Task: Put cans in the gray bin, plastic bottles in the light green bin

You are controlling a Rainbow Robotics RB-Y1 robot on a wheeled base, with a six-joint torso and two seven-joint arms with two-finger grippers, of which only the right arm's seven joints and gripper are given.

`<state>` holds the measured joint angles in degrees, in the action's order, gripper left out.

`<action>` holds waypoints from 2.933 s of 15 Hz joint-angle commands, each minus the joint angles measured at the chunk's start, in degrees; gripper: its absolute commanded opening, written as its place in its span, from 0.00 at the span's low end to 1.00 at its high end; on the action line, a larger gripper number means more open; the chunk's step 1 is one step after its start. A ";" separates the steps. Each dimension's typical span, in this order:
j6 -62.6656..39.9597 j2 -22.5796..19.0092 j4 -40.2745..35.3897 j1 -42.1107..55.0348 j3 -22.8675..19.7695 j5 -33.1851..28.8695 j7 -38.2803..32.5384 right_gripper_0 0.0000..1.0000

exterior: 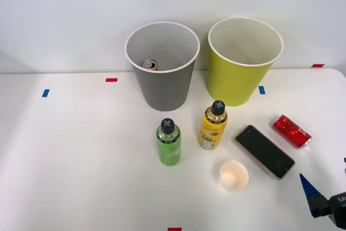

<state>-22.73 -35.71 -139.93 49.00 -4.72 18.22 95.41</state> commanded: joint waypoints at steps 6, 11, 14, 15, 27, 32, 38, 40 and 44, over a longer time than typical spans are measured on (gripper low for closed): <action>-38.53 -14.56 -1.22 -26.41 -1.70 6.39 -15.08 0.96; -42.75 -18.25 11.34 -38.54 0.15 18.70 -8.22 0.96; -49.43 -18.96 14.60 -44.60 4.01 18.43 -2.95 0.96; -51.98 -19.04 15.04 -46.54 5.33 18.43 -1.72 0.96; -56.11 -15.09 31.74 -64.29 14.38 20.81 2.59 0.96; -56.19 -12.80 37.18 -69.13 18.78 17.90 4.00 0.96; -56.19 -10.78 42.02 -72.20 21.15 17.03 4.96 0.96; -56.19 -9.46 43.86 -72.90 21.24 15.80 5.32 0.96; -56.19 -7.00 46.59 -74.49 22.91 12.28 5.49 0.96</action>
<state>-78.94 -43.48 -94.25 -25.04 17.95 31.20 100.81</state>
